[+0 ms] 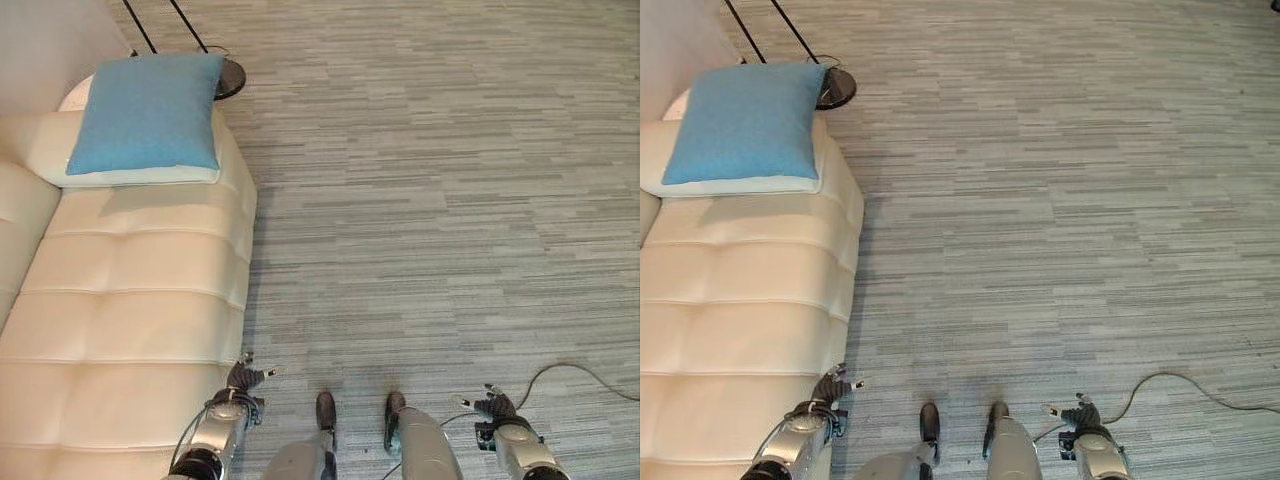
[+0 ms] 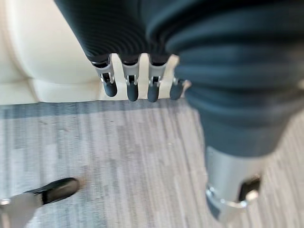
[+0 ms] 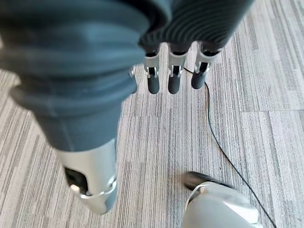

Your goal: Pick up all the scattered cushions and arrange them neatly on the sofa.

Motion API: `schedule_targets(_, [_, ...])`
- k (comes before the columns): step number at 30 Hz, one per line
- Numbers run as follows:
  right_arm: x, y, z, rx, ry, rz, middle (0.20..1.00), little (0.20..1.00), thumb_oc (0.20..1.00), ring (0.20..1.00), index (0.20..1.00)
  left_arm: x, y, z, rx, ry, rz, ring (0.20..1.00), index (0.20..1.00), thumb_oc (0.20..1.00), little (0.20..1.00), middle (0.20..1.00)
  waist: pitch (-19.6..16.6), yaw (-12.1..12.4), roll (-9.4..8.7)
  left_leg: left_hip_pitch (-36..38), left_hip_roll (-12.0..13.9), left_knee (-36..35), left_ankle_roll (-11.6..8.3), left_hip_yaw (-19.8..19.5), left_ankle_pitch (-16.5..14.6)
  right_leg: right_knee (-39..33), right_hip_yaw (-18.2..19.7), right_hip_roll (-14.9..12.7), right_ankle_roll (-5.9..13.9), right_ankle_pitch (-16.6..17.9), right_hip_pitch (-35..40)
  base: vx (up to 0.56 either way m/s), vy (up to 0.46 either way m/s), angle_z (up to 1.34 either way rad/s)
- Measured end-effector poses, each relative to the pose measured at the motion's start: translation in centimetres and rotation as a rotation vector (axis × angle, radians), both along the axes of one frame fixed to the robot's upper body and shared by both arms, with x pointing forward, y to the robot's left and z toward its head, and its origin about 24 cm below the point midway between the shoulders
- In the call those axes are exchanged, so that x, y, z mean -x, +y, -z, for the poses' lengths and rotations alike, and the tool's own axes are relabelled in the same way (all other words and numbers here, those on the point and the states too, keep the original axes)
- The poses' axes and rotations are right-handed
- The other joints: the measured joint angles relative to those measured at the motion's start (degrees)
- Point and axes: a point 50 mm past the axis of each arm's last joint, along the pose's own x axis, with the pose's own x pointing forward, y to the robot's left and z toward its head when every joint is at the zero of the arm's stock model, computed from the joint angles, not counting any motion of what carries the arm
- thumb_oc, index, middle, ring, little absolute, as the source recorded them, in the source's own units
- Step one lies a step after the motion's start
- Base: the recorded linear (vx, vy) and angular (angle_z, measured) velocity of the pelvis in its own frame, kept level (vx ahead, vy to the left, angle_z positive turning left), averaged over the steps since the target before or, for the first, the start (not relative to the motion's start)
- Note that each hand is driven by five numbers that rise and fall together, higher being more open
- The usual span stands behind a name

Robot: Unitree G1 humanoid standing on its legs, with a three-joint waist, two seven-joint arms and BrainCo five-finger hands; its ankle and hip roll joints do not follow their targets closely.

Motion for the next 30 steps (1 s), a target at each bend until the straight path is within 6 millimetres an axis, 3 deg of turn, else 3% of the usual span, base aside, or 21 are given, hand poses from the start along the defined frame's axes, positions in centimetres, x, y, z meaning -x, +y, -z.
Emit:
schedule_targets(2, [-0.2, 0.1, -0.1, -0.002, -0.005, 0.002, 1.000, 1.000, 1.000, 1.000, 1.000, 0.4, 0.4, 0.2, -0.010, 0.017, -0.005, 1.000, 1.000, 1.000, 1.000, 1.000, 0.3, 0.3, -0.93, 0.9, 0.4, 0.0, -1.44, 0.6, -0.9, -10.7, -1.3, 0.9, 1.17, 5.9, 1.8, 0.20, -0.095, -0.26])
schedule_targets(4, [0.4, -0.1, 0.2, 0.000, 0.009, 0.012, 1.000, 1.000, 1.000, 1.000, 1.000, 1.0, 0.3, 0.5, -0.006, 0.034, -0.008, 1.000, 1.000, 1.000, 1.000, 1.000, 0.5, 0.3, -1.62, 2.7, 0.8, 0.0, -3.33, 0.4, -1.7, -14.8, -3.3, 1.0, 0.86, 11.5, 5.1, 0.42, -0.181, 0.02])
schedule_targets(5, [1.4, -0.3, 0.6, 0.002, 0.036, 0.019, 1.000, 1.000, 1.000, 1.000, 1.000, 1.7, 0.1, 0.8, 0.004, 0.043, -0.007, 1.000, 1.000, 1.000, 1.000, 1.000, 0.5, -0.3, -1.08, 4.8, 2.7, -0.4, -5.93, 0.1, -3.5, -17.5, -5.0, 2.7, 0.85, 13.8, 8.7, 0.53, -0.228, 0.06])
schedule_targets(8, [2.9, -0.7, 1.0, 0.010, 0.074, 0.028, 1.000, 1.000, 1.000, 1.000, 1.000, 2.2, -0.7, 1.2, 0.034, 0.058, -0.001, 1.000, 1.000, 1.000, 1.000, 1.000, -0.9, -0.9, 0.46, 6.4, 5.4, -0.1, -7.48, -1.6, -4.4, -17.3, -5.2, 5.6, -1.03, 14.3, 11.2, 0.39, -0.221, 0.32])
schedule_targets(9, [2.9, -1.0, 0.9, 0.016, 0.072, 0.029, 1.000, 1.000, 1.000, 1.000, 1.000, 2.5, -1.1, 1.5, 0.049, 0.065, -0.002, 1.000, 1.000, 1.000, 1.000, 1.000, -1.7, -0.9, 0.73, 6.6, 6.6, 0.5, -8.02, -1.7, -4.3, -17.4, -5.5, 6.8, -3.86, 14.0, 11.6, 0.25, -0.180, 0.25])
schedule_targets(10, [2.9, -1.0, 0.9, 0.017, 0.070, 0.029, 1.000, 1.000, 1.000, 1.000, 1.000, 2.3, -1.3, 1.4, 0.054, 0.062, 0.001, 1.000, 1.000, 1.000, 1.000, 1.000, -1.6, -1.2, 0.81, 5.2, 7.1, 3.6, -9.43, -2.1, -5.2, -17.6, -5.5, 7.3, -5.12, 13.4, 12.2, 0.30, -0.234, 0.26])
schedule_targets(11, [2.9, -1.0, 0.9, 0.016, 0.071, 0.028, 1.000, 1.000, 1.000, 1.000, 1.000, 2.1, -1.5, 1.3, 0.058, 0.058, 0.005, 1.000, 1.000, 1.000, 1.000, 1.000, -1.9, -1.0, -0.29, 3.4, 6.6, 8.5, -10.25, -2.1, -5.7, -17.6, -5.7, 7.0, -7.39, 14.5, 12.6, 0.26, -0.200, 0.28])
schedule_targets(12, [2.6, -1.1, 0.7, 0.019, 0.063, 0.024, 1.000, 1.000, 1.000, 1.000, 1.000, 2.0, -1.5, 1.4, 0.063, 0.058, 0.007, 1.000, 1.000, 1.000, 1.000, 1.000, -1.8, -0.8, -0.40, 1.5, 6.7, 12.9, -11.00, -2.6, -6.2, -17.5, -5.6, 7.1, -8.93, 12.5, 13.2, 0.33, -0.253, 0.21])
schedule_targets(13, [2.3, -1.2, 0.6, 0.023, 0.053, 0.022, 1.000, 1.000, 1.000, 1.000, 1.000, 2.2, -1.6, 1.5, 0.068, 0.063, 0.008, 1.000, 1.000, 1.000, 1.000, 1.000, -2.0, -0.4, -0.94, -1.5, 6.7, 21.3, -11.64, -2.7, -6.6, -17.5, -5.5, 7.0, -9.30, 12.7, 14.5, 0.22, -0.160, 0.15])
schedule_targets(16, [1.6, -1.7, 0.0, 0.041, 0.017, 0.011, 1.000, 1.000, 1.000, 1.000, 1.000, 2.6, -1.7, 1.7, 0.072, 0.077, 0.003, 1.000, 1.000, 1.000, 1.000, 1.000, -2.3, 0.8, -0.51, -8.5, 6.3, 35.3, -12.65, -4.5, -7.5, -17.6, -5.5, 7.6, -12.01, 11.4, 16.1, 0.21, -0.113, -0.05])
schedule_targets(17, [1.5, -1.9, -0.1, 0.045, 0.014, 0.013, 1.000, 1.000, 1.000, 1.000, 1.000, 2.6, -1.7, 1.7, 0.072, 0.078, 0.003, 1.000, 1.000, 1.000, 1.000, 1.000, -2.4, 0.3, -0.21, -10.3, 6.0, 36.2, -12.18, -4.3, -8.0, -17.6, -6.0, 7.9, -13.45, 11.6, 16.4, 0.22, -0.061, 0.09])
schedule_targets(20, [1.3, -1.9, -0.2, 0.046, 0.009, 0.012, 1.000, 1.000, 1.000, 1.000, 1.000, 2.6, -1.6, 1.7, 0.069, 0.077, 0.003, 1.000, 1.000, 1.000, 1.000, 1.000, -2.1, 0.3, -0.67, -11.6, 4.1, 28.8, -11.42, -4.1, -8.3, -17.6, -6.8, 8.0, -14.02, 10.4, 16.8, 0.27, -0.023, 0.17])
schedule_targets(21, [1.2, -1.8, -0.2, 0.045, 0.009, 0.011, 1.000, 1.000, 1.000, 1.000, 1.000, 2.4, -1.6, 1.6, 0.067, 0.071, 0.004, 1.000, 1.000, 1.000, 1.000, 1.000, -2.0, 0.3, -0.85, -11.2, 3.6, 21.3, -11.08, -4.2, -8.0, -17.6, -6.8, 8.0, -13.53, 9.7, 17.2, 0.19, 0.005, 0.20])
schedule_targets(22, [1.3, -1.8, -0.1, 0.044, 0.017, 0.010, 1.000, 1.000, 1.000, 1.000, 1.000, 2.2, -1.4, 1.5, 0.062, 0.068, 0.004, 1.000, 1.000, 1.000, 1.000, 1.000, -1.4, 0.4, -1.89, -10.4, 3.5, 11.2, -11.31, -4.4, -5.8, -17.6, -7.2, 8.1, -13.03, 9.6, 17.8, 0.19, 0.017, 0.13])
schedule_targets(23, [1.2, -1.7, -0.1, 0.043, 0.018, 0.011, 1.000, 1.000, 1.000, 1.000, 1.000, 2.2, -1.3, 1.4, 0.057, 0.067, 0.004, 1.000, 1.000, 1.000, 1.000, 1.000, -1.4, 0.4, -1.99, -9.6, 3.4, 5.8, -11.88, -4.4, -3.6, -17.6, -7.5, 8.1, -12.81, 9.4, 18.3, 0.20, 0.029, 0.02])
schedule_targets(24, [1.0, -1.8, -0.2, 0.046, 0.012, 0.010, 1.000, 1.000, 1.000, 1.000, 1.000, 2.2, -1.2, 1.4, 0.056, 0.068, 0.004, 1.000, 1.000, 1.000, 1.000, 1.000, -1.1, 0.2, -2.41, -10.0, 3.5, 3.0, -11.89, -4.5, -2.1, -17.6, -7.9, 8.2, -12.75, 9.4, 19.0, 0.45, 0.113, 0.06])
schedule_targets(25, [1.3, -2.0, -0.1, 0.054, 0.020, 0.014, 1.000, 1.000, 1.000, 1.000, 1.000, 2.8, -1.2, 1.7, 0.056, 0.085, -0.001, 1.000, 1.000, 1.000, 1.000, 1.000, -1.2, 0.2, -2.33, -11.8, 4.2, -0.3, -13.18, -6.0, 0.2, -17.8, -8.6, 8.3, -10.87, 7.4, 20.2, 0.49, 0.158, 0.20])
schedule_targets(26, [1.5, -2.2, 0.0, 0.058, 0.032, 0.018, 1.000, 1.000, 1.000, 1.000, 1.000, 2.7, -1.2, 1.8, 0.055, 0.086, -0.002, 1.000, 1.000, 1.000, 1.000, 1.000, -1.2, -0.2, -2.13, -13.2, 4.4, -0.4, -13.70, -6.2, 0.8, -18.0, -8.8, 8.8, -10.30, 6.2, 20.8, 0.54, 0.195, 0.24])
schedule_targets(28, [2.5, -2.3, 0.6, 0.057, 0.082, 0.034, 1.000, 1.000, 1.000, 1.000, 1.000, 3.3, -0.8, 2.3, 0.044, 0.128, -0.019, 1.000, 1.000, 1.000, 1.000, 1.000, -1.0, 0.0, -1.63, -14.4, 4.4, -0.4, -12.94, -6.0, 1.8, -18.0, -8.2, 9.1, -9.28, 4.1, 22.9, 0.69, 0.327, 0.00])
schedule_targets(30, [3.2, -2.5, 0.8, 0.050, 0.097, 0.060, 1.000, 1.000, 1.000, 1.000, 1.000, 4.7, -0.5, 2.8, 0.042, 0.162, -0.038, 1.000, 1.000, 1.000, 1.000, 1.000, -1.6, 0.7, -1.21, -12.4, 4.0, 0.7, -10.16, -5.6, 2.9, -17.6, -6.1, 8.9, -8.38, 2.8, 24.7, 0.66, 0.396, -0.49])
